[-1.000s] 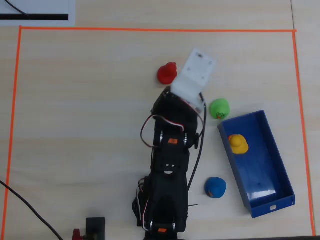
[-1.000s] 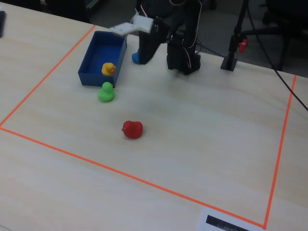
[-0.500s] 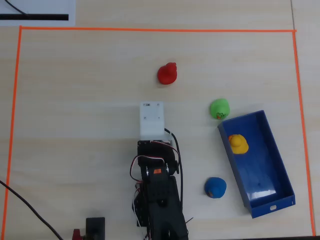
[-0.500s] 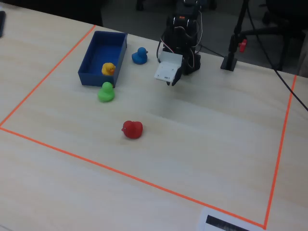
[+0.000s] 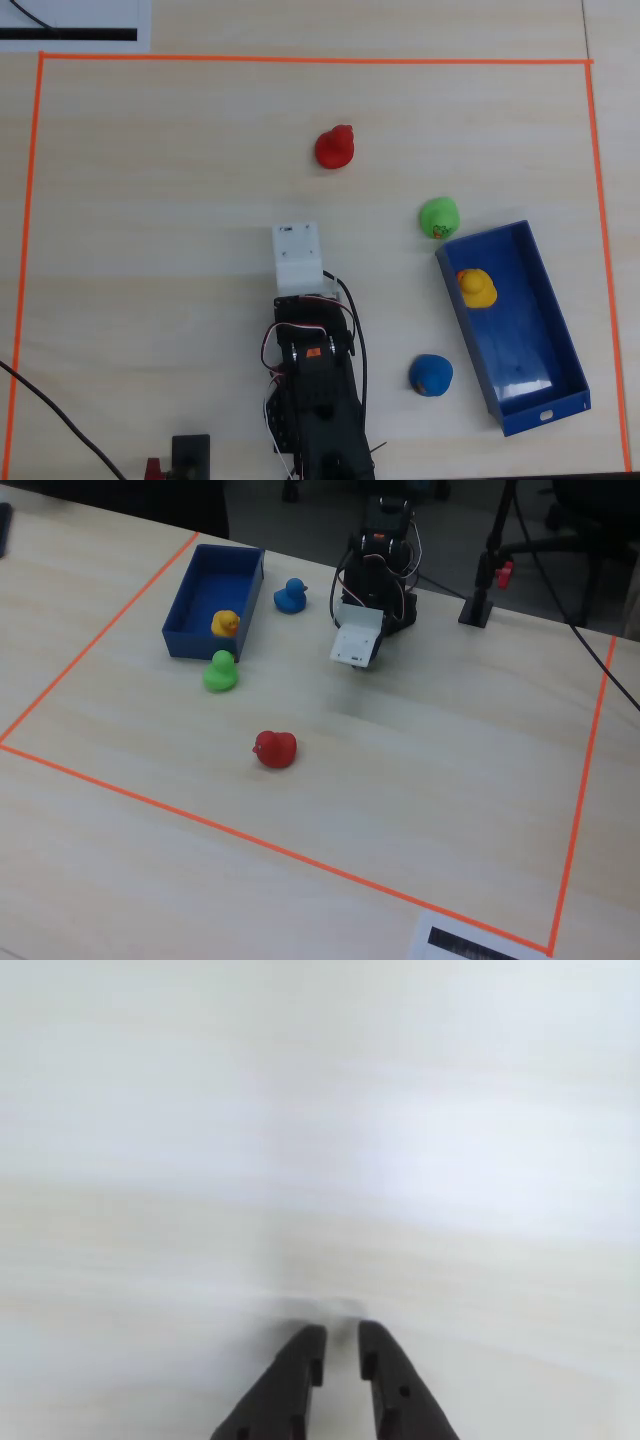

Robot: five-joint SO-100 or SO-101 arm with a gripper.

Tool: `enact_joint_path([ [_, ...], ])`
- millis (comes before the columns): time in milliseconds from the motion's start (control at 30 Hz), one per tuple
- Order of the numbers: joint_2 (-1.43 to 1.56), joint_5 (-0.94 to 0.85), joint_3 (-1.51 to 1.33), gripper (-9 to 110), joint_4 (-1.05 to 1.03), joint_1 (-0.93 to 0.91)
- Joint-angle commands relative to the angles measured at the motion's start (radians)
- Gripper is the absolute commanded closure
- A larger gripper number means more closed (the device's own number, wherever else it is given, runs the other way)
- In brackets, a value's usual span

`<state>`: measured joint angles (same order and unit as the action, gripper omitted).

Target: Grasp yellow duck and put it into box.

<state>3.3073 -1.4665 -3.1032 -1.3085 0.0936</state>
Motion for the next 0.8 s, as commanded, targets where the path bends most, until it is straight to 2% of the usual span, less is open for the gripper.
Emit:
enact_joint_path([
  [0,0.003,-0.008,0.006,101,-0.029,-0.018],
  [233,0.003,-0.006,0.005,98,-0.029,-0.034],
  [767,0.003,-0.006,0.005,97,-0.029,-0.034],
])
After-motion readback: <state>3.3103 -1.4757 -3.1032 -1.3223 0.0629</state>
